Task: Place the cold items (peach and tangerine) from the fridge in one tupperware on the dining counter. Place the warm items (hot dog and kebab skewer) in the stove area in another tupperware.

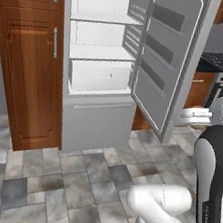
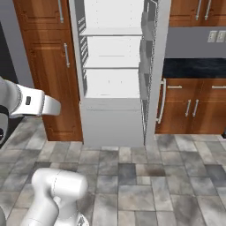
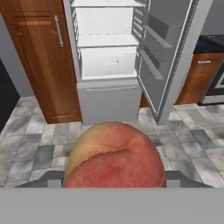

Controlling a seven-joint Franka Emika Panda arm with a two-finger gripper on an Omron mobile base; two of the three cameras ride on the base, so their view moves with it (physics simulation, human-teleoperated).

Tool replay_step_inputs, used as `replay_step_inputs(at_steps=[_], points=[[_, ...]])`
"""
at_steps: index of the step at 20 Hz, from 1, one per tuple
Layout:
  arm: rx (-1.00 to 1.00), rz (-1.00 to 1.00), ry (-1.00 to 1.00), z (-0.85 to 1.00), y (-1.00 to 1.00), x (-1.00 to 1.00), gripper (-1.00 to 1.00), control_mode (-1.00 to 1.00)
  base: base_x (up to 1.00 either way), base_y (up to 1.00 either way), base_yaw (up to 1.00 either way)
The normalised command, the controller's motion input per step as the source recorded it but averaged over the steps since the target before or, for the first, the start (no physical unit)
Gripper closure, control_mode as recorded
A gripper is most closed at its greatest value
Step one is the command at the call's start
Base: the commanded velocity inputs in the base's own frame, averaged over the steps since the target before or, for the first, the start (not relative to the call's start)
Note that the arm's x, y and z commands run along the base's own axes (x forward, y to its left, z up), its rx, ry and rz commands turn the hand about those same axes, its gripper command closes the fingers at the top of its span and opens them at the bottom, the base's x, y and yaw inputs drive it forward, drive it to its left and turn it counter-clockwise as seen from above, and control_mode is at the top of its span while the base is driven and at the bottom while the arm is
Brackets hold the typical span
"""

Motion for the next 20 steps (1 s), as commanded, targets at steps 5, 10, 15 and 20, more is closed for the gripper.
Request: replay_step_inputs(at_steps=[5, 10, 15, 20], points=[[0.0, 0.0, 0.0, 0.0, 0.0, 0.0, 1.0, 1.0, -1.0, -0.19, -0.16], [0.0, 0.0, 0.0, 0.0, 0.0, 0.0, 1.0, 1.0, -1.0, -0.3, -0.2], [0.0, 0.0, 0.0, 0.0, 0.0, 0.0, 1.0, 1.0, -1.0, -0.55, -0.21], [0.0, 0.0, 0.0, 0.0, 0.0, 0.0, 1.0, 1.0, -0.98, -0.86, -0.19]])
